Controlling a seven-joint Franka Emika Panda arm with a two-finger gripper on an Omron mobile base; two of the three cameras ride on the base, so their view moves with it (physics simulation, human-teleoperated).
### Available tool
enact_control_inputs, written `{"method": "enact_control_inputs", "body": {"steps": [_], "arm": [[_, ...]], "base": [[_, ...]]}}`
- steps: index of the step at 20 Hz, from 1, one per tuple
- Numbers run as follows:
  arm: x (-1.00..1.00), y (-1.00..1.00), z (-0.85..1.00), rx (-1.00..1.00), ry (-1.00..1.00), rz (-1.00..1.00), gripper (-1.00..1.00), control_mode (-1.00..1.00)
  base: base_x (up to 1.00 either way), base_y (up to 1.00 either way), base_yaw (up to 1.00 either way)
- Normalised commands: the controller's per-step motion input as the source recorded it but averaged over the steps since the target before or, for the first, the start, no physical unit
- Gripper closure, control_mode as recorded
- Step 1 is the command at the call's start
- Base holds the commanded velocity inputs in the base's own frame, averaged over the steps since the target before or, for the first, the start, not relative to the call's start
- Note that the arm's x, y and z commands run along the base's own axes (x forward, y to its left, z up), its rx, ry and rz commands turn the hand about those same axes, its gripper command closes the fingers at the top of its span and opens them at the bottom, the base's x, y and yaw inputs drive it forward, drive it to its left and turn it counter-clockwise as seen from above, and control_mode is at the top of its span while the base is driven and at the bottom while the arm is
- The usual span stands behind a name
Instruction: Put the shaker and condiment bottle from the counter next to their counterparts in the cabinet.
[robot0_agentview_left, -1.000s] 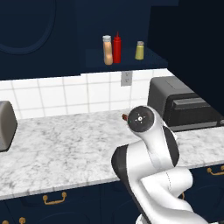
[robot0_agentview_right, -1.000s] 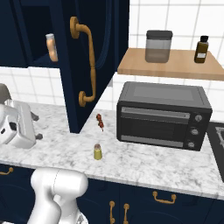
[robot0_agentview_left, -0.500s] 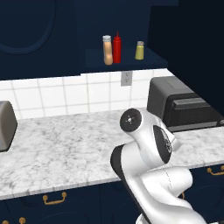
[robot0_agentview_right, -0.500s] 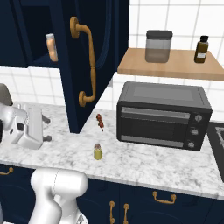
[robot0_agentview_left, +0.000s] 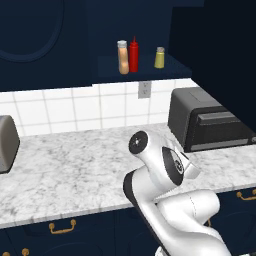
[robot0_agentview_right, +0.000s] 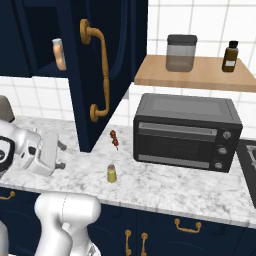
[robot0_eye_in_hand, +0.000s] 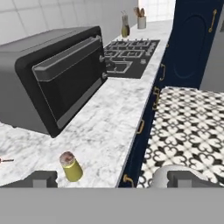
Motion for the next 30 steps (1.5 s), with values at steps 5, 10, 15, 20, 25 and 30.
{"method": "enact_control_inputs", "body": {"steps": [5,10,15,20,25,30], "arm": [[0.29,-0.25,-0.5,-0.05,-0.02,-0.05,-1.0,-1.0],[0.32,-0.26,-0.4,-0.03,-0.01,-0.05,-1.0,-1.0],[0.22,-0.14,-0.22,0.0,0.0,-0.02,-1.0,-1.0],[0.17,-0.05,-0.24,-0.02,0.0,-0.01,-1.0,-1.0],[0.31,0.0,-0.27,-0.02,0.0,-0.03,-1.0,-1.0],[0.36,0.0,-0.29,-0.03,0.0,0.0,-1.0,-1.0]], "base": [[0.0,0.0,0.0],[0.0,0.0,0.0],[0.0,0.0,0.0],[0.0,0.0,0.0],[0.0,0.0,0.0],[0.0,0.0,0.0]]}}
